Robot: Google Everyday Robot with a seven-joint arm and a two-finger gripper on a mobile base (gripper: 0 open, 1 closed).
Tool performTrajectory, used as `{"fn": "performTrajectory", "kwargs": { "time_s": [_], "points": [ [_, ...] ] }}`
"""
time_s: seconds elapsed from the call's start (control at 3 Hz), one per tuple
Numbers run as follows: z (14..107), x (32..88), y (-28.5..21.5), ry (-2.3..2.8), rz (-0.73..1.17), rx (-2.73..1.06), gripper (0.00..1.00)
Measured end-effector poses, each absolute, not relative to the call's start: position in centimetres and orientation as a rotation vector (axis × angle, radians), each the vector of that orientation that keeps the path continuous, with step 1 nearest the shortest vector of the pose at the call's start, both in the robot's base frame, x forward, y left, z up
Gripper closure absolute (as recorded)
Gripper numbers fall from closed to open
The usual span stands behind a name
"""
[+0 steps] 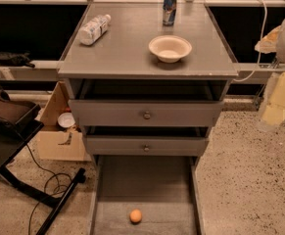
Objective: Pick orange from bottom drawer and place on counter
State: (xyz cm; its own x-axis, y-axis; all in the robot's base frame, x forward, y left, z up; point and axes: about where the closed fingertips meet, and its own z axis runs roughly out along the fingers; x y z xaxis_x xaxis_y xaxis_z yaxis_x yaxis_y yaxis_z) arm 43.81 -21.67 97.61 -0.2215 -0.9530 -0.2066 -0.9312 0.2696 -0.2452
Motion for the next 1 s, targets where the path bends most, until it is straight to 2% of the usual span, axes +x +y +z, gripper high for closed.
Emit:
{"fn": "performTrajectory", "kwargs": {
  "time_s": [0.67, 1.0],
  "points": [
    [96.0, 43.7, -21.6, 2.228, -0.099, -1.726, 0.0],
    [90.3, 42.6, -21.5, 2.204, -0.085, -1.724, 0.0]
  ]
}}
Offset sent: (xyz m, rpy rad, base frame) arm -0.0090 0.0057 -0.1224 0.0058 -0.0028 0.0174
